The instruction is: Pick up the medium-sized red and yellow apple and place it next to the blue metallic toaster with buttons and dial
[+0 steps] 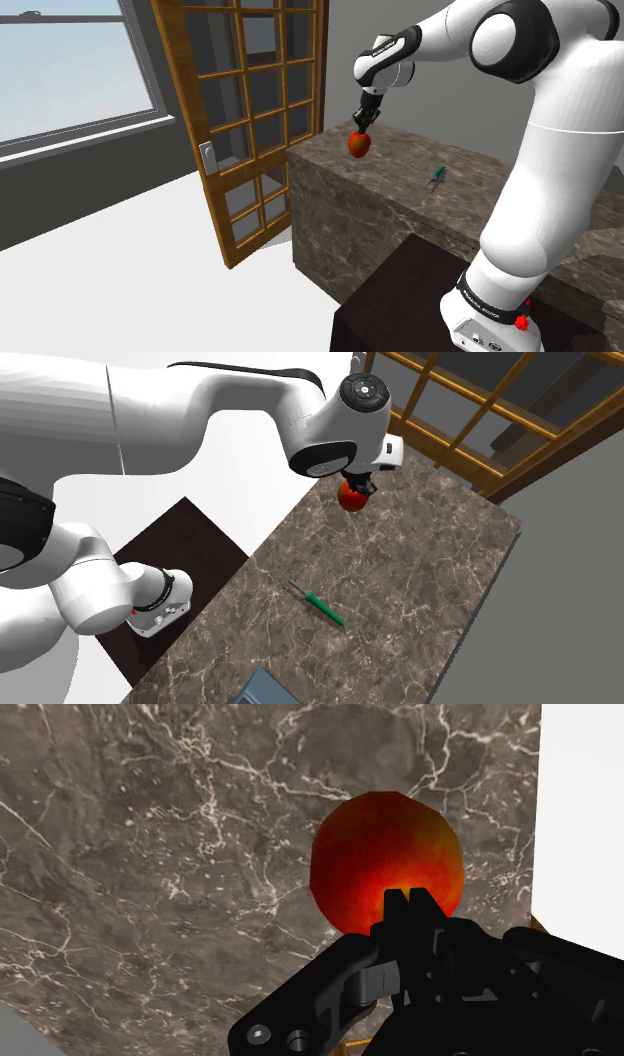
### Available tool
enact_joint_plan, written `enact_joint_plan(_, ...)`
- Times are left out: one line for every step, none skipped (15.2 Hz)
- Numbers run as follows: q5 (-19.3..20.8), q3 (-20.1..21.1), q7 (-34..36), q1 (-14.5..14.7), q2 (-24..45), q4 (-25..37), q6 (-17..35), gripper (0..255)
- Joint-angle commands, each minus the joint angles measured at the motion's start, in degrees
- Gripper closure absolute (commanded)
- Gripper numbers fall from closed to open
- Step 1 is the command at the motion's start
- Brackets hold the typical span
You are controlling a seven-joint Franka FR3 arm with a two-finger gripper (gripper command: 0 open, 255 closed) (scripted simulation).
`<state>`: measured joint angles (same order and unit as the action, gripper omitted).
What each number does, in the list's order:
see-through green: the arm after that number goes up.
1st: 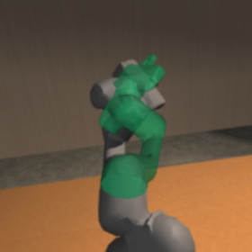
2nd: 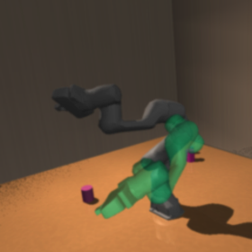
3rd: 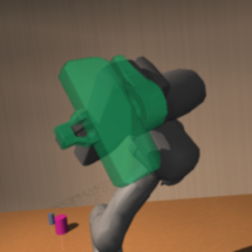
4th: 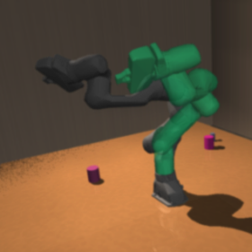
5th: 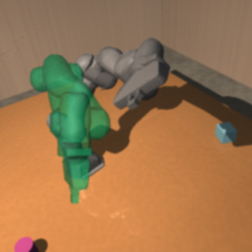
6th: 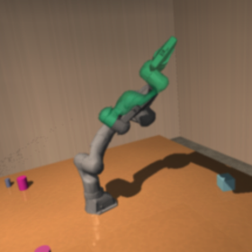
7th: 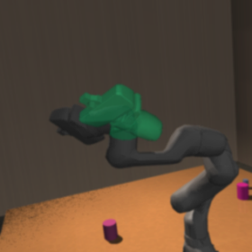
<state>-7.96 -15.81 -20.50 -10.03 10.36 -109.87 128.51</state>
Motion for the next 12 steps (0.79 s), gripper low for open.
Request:
enact_joint_plan(0.3,-0.1,0.1,0.0,-0.5,0.9,-1.4,255)
enact_joint_plan(0.4,-0.1,0.3,0.0,-0.8,1.3,-2.1,255)
enact_joint_plan(0.6,-0.2,0.4,0.0,-1.0,1.8,-2.8,255)
enact_joint_plan(0.7,-0.2,0.5,0.0,-1.3,2.3,-3.5,255)
enact_joint_plan(0.8,-0.2,0.6,0.0,-1.5,2.7,-4.2,255)
enact_joint_plan(1.0,-0.2,0.7,0.0,-1.7,3.2,-4.9,255)
enact_joint_plan(1.1,-0.3,0.9,0.1,-2.0,3.8,-5.6,255)
enact_joint_plan(1.2,-0.3,1.0,0.1,-2.2,4.3,-6.3,255)
enact_joint_plan(1.3,-0.3,1.1,0.1,-2.3,4.8,-7.0,255)
enact_joint_plan(1.4,-0.3,1.2,0.1,-2.5,5.4,-7.8,255)
enact_joint_plan(1.5,-0.3,1.3,0.1,-2.7,6.0,-8.5,255)
enact_joint_plan(1.6,-0.4,1.4,0.1,-2.8,6.5,-9.2,255)
